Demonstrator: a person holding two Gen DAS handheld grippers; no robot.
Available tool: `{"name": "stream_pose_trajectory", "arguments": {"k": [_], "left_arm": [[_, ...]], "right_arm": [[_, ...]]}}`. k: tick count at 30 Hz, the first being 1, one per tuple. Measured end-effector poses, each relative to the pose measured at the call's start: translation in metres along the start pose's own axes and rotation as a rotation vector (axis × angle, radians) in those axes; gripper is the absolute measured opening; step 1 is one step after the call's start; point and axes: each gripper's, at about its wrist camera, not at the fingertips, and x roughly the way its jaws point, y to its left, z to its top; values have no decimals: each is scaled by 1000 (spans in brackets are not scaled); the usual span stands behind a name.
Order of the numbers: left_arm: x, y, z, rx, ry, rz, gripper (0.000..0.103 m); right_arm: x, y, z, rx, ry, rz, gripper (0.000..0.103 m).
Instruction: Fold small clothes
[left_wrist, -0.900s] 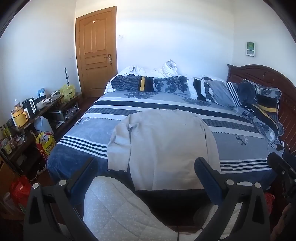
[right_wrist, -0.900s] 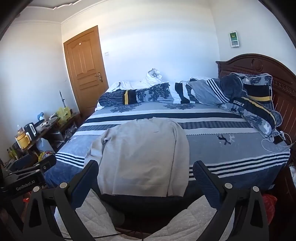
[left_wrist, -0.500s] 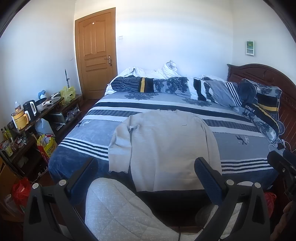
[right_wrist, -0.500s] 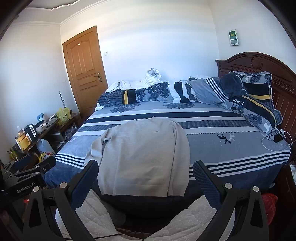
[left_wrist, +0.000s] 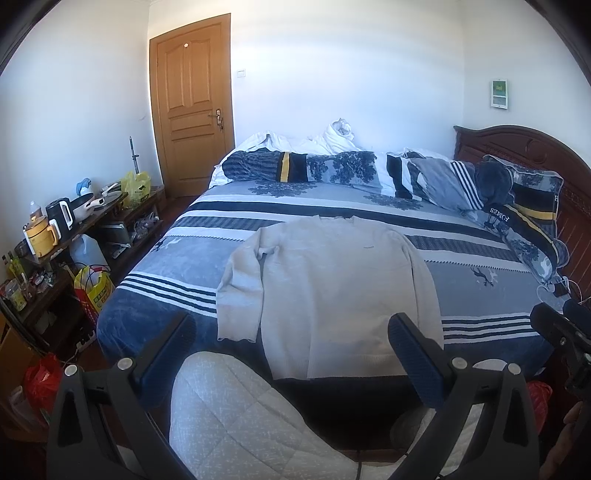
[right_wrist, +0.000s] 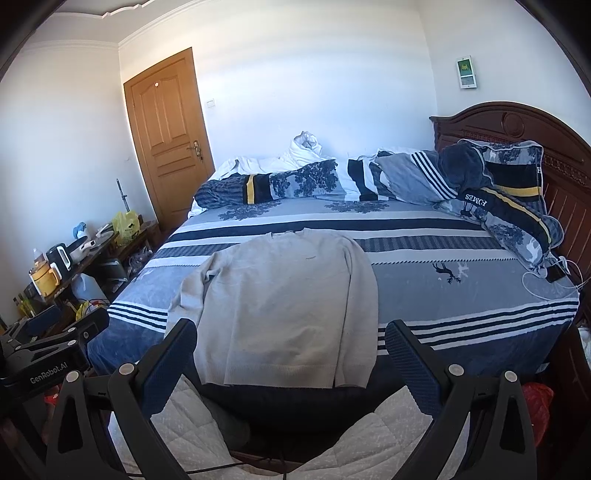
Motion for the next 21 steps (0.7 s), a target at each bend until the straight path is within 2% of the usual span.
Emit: {"name": "stream_pose_trajectory", "arguments": {"k": [21], "left_arm": [[-10, 22, -6, 5, 1, -6, 103]], "right_arm": [[1, -2, -3, 12, -28, 9, 103]]}}
